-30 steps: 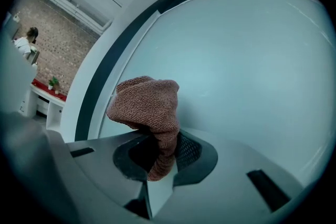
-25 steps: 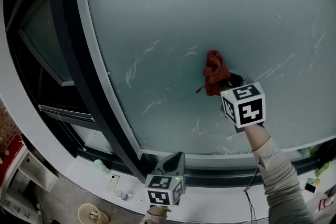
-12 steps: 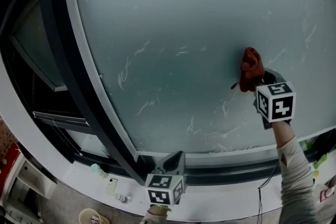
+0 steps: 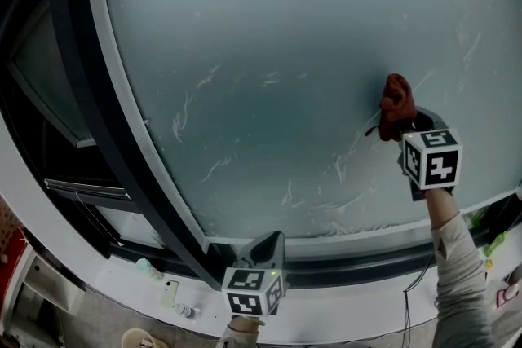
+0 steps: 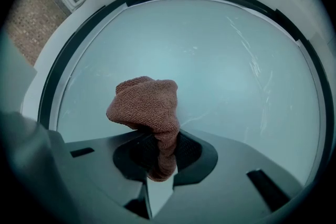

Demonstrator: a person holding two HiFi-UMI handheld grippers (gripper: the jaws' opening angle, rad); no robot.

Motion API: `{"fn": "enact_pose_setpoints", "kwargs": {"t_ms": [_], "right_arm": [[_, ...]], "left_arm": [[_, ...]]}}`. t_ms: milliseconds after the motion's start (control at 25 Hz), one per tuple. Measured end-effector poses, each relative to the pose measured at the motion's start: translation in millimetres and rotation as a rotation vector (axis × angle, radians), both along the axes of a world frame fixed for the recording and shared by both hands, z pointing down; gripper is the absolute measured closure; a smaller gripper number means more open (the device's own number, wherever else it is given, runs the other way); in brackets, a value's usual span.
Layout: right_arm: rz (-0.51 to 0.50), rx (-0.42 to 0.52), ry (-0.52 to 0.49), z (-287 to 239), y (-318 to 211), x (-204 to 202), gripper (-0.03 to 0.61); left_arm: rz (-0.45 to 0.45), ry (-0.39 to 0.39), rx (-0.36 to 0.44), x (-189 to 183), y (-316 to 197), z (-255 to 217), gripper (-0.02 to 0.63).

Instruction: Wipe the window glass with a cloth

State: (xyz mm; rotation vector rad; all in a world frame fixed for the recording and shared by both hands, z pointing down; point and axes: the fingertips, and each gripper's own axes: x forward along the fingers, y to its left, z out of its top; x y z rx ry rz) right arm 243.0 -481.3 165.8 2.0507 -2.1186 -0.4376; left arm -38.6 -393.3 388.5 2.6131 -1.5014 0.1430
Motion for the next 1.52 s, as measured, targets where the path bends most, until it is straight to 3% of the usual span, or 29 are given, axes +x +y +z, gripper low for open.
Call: {"fn": "enact_pose_setpoints", "kwargs": {"t_ms": [280, 600, 840, 1200, 1520], "right_arm": [[-0.192, 0.043, -0.028, 5, 13, -77, 0.531], [-0.444, -0.021, -0.021, 35, -1, -199, 0.531], [-0.578, -0.076, 0.013, 60, -8, -277, 0.531], [-0.654, -0.145, 0.041, 83, -33, -347, 0.531], [-0.621, -0.164, 0.043, 89, -52, -354, 0.531]], "left_arm": [[-0.067, -0.006, -0.006, -21, 1, 3, 0.609], [-0.201, -0.018, 0.000, -69, 13, 4, 0.609], [-0.307, -0.012, -0.016, -107, 27, 8, 0.609], [-0.413, -0.015, -0.037, -141, 50, 12, 0.609], [-0.437, -0.007, -0.019, -150, 54, 8, 0.609]]}}
